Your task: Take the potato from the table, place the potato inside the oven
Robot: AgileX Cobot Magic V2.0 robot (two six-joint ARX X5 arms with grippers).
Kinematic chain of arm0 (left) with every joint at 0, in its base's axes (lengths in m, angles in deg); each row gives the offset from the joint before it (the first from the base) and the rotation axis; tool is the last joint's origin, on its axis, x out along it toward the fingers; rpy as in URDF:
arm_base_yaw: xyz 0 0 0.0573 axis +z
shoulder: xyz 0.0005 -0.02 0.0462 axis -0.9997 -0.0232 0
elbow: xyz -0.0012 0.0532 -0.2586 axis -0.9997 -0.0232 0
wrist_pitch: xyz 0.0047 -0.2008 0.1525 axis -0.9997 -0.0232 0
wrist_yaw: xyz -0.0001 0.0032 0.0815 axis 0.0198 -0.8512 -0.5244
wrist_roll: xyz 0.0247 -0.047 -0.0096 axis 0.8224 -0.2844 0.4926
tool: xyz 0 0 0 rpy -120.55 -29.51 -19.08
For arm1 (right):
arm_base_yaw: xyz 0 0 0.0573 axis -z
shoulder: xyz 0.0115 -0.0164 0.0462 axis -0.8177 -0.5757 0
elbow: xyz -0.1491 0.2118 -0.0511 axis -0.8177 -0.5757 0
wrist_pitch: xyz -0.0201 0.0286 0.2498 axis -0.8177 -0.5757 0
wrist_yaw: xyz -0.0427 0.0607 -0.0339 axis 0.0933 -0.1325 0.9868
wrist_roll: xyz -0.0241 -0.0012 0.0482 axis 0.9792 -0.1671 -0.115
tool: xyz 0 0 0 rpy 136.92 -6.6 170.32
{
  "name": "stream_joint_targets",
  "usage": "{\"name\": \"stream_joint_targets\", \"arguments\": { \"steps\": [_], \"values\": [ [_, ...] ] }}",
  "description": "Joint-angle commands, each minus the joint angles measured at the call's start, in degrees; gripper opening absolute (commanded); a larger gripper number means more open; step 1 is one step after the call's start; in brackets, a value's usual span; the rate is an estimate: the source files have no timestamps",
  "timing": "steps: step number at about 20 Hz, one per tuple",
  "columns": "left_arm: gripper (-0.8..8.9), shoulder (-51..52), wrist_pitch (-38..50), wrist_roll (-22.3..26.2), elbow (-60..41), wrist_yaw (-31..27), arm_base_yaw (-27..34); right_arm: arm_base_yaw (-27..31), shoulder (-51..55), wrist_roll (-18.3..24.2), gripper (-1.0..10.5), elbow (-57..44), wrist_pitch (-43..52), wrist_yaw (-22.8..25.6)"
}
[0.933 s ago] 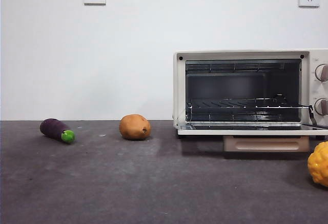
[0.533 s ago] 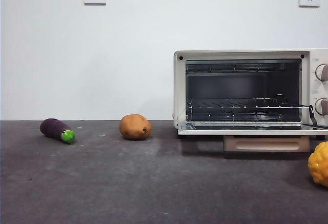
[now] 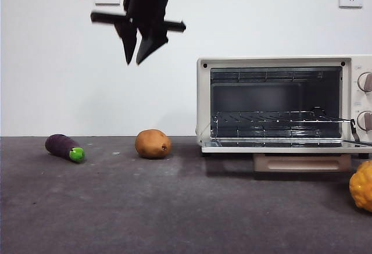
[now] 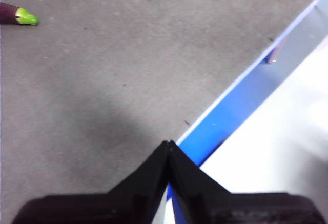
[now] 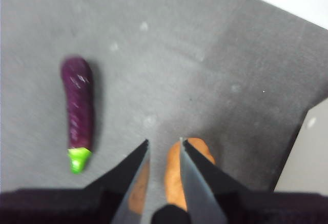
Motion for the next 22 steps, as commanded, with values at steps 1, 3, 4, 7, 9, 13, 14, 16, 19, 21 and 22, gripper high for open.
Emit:
{"name": "stream_joint_targets", "arguments": {
  "steps": [1,3,4,7,9,13,14,16,19,21,22],
  "values": [
    [-0.05,0.31,0.26,0.68,-0.48,-2.23,-0.04,-0.07,-2.91,2.49,1.7,0.04,1.88,0.24],
    [-0.05,0.33,0.26,0.81,-0.48,-4.35,-0.04,-0.04,-4.33,2.62,2.8,0.04,2.86,-0.02],
    [-0.05,0.33,0.26,0.9,-0.48,-5.35,-0.07,-0.07,-4.83,2.95,3.2,0.04,3.21,-0.39],
    [-0.05,0.31,0.26,0.94,-0.48,-6.49,-0.07,0.0,-5.77,3.96,4.2,0.02,4.17,-0.81],
    [-0.05,0.33,0.26,1.31,-0.48,-6.49,-0.07,0.33,-6.47,3.91,5.6,0.02,4.63,-1.11],
    [-0.05,0.31,0.26,1.53,-0.48,-6.49,-0.07,1.09,-8.28,3.67,5.8,0.02,4.37,-2.34],
    [-0.05,0.33,0.26,1.53,-0.48,-6.49,-0.07,1.31,-8.5,3.67,5.8,0.02,4.15,-2.38],
    [-0.05,0.31,0.26,1.51,-0.48,-6.49,-0.07,1.46,-9.11,3.67,5.8,0.02,4.17,-2.36],
    [-0.05,0.31,0.26,1.53,-0.48,-6.49,-0.07,2.27,-9.53,3.45,5.8,0.0,4.24,-2.82],
    [-0.05,0.31,0.26,1.7,-0.48,-6.51,-0.07,2.67,-10.21,2.69,5.8,-0.04,4.28,-3.72],
    [-0.05,0.31,0.26,1.73,-0.48,-6.49,-0.07,3.02,-10.4,1.79,5.8,-0.04,4.26,-4.07]
  ]
}}
